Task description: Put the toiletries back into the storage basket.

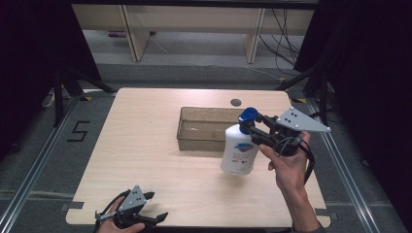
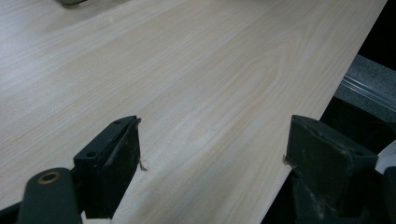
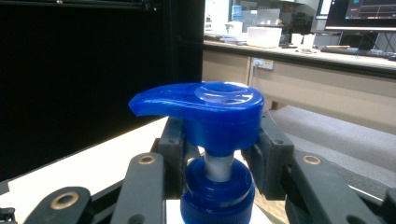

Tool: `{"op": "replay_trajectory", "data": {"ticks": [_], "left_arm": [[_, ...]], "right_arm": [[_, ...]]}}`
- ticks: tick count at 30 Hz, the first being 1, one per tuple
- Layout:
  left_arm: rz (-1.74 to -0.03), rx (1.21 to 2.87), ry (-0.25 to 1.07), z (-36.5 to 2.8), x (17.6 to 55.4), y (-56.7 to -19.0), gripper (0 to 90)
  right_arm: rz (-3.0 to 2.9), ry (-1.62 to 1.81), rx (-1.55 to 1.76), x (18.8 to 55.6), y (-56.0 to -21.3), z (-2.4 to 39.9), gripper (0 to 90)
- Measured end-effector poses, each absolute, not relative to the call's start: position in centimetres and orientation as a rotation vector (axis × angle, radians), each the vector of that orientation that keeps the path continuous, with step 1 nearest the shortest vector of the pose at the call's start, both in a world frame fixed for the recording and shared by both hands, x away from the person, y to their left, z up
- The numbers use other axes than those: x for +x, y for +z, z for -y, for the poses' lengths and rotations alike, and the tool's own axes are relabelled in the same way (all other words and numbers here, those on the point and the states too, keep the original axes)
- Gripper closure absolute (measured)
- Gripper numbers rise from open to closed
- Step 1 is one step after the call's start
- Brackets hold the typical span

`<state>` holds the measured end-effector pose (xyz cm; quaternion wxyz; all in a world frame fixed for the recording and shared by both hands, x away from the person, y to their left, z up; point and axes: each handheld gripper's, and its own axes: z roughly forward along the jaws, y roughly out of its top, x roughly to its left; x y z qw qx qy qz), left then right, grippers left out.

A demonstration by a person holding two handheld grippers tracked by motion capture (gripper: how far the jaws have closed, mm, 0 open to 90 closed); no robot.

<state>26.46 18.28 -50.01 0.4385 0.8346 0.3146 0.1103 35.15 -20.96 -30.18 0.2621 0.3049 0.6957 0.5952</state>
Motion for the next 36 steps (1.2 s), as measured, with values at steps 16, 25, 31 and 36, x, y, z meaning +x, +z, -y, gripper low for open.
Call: {"op": "replay_trajectory", "data": {"ticks": [16,25,31,36], "left_arm": [[-0.797,2.053,0.261,-18.2,26.3,-50.0,17.5],[-0.799,2.048,0.267,-18.1,26.3,-50.0,17.5],[-0.785,2.064,0.256,-18.1,26.3,-50.1,17.3],[-0.79,2.065,0.252,-18.2,26.4,-50.0,17.3]], "right_arm": [[-1.872,1.638,0.827,36.4,-27.2,20.9,61.4],[-1.866,1.638,0.844,37.5,-26.2,20.8,61.5],[-1.853,1.632,0.867,38.4,-26.1,20.8,61.5],[-1.845,1.619,0.883,39.3,-25.9,20.7,61.4]]}}
